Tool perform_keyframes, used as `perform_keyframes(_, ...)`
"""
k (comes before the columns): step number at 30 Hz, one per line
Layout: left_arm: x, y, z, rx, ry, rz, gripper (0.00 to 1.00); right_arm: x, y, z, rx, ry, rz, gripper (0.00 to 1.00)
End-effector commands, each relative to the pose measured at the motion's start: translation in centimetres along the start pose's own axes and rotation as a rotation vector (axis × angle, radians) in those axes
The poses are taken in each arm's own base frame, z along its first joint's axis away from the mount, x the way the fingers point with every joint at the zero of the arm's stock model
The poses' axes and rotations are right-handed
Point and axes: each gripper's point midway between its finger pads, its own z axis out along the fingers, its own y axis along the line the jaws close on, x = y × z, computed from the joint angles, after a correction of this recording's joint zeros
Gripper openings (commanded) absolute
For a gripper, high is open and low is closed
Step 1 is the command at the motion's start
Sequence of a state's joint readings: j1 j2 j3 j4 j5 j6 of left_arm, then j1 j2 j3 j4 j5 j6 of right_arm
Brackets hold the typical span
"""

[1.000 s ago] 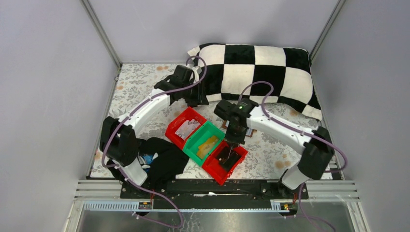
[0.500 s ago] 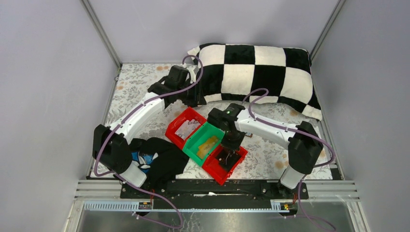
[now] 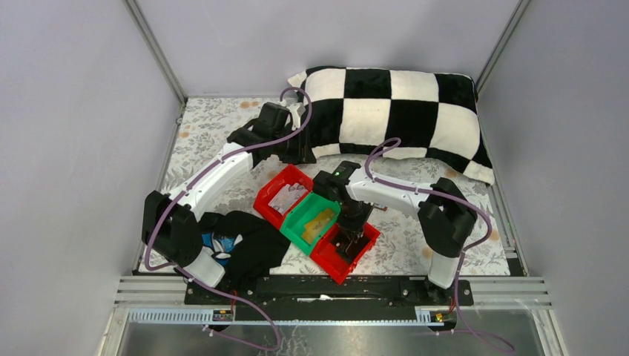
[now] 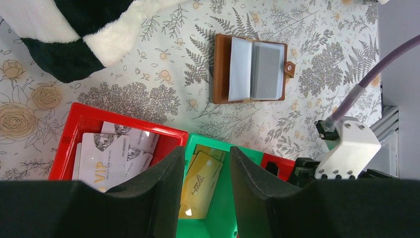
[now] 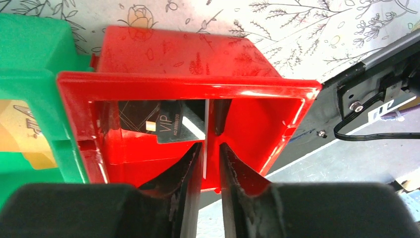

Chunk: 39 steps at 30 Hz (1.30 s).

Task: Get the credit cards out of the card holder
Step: Place the credit card in the storage box, then remove the credit card from the card holder.

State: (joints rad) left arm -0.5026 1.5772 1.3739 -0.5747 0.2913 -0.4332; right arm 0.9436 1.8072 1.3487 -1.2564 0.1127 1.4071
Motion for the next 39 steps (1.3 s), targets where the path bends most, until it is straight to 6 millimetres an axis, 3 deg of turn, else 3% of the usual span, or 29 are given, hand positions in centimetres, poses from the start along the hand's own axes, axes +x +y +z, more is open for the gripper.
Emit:
perform_keyframes(1,-1.2,-1.4,-1.4,0.048,-0.054,0.04,0.43,-1.0,0.2,-0.4,0.028,-0.051,-0.001,0.29)
perform_keyframes(7,-1.1,-1.4,-1.2,0.052,-0.047,0.037,0.43,-0.9,1.9,-0.9,-0.047,-0.044,-0.059,0.29)
perform_keyframes(12,-1.2,-1.6,-1.1,0.059,-0.044,0.039,0.43,-2.1,3.6,-3.6,-0.229,-0.113,-0.102,0.28)
perform_keyframes(16,-1.6,-2.2,-1.0,0.082,-0.041,0.036,0.44,-4.5,3.9,-6.6,-0.4,-0.256,-0.113,0.29)
perform_keyframes(19,-1.5,-3.4,-0.6,0.118,-0.029,0.052,0.44,-7.3,3.2,-7.5,-0.496,-0.328,-0.104,0.31)
perform_keyframes(22,-1.0,-5.5,0.4,0.175,-0.008,0.105,0.45,-10.4,2.5,-6.6,-0.567,-0.332,-0.085,0.31)
perform_keyframes(27,0.5,-8.6,4.0,0.236,0.079,0.107,0.45,-14.5,2.2,-4.2,-0.666,-0.352,-0.085,0.32)
perform_keyframes(31,3.0,-9.1,8.5,0.298,0.177,0.103,0.46,-16.3,2.6,-2.5,-0.794,-0.287,-0.039,0.35)
perform_keyframes(35,3.9,-9.7,11.3,0.35,0.239,0.067,0.46,-18.1,1.7,0.5,-0.794,-0.246,0.004,0.35)
perform_keyframes(39,5.0,-10.2,13.7,0.363,0.286,0.044,0.46,-18.6,1.6,2.2,-0.812,-0.223,0.008,0.34)
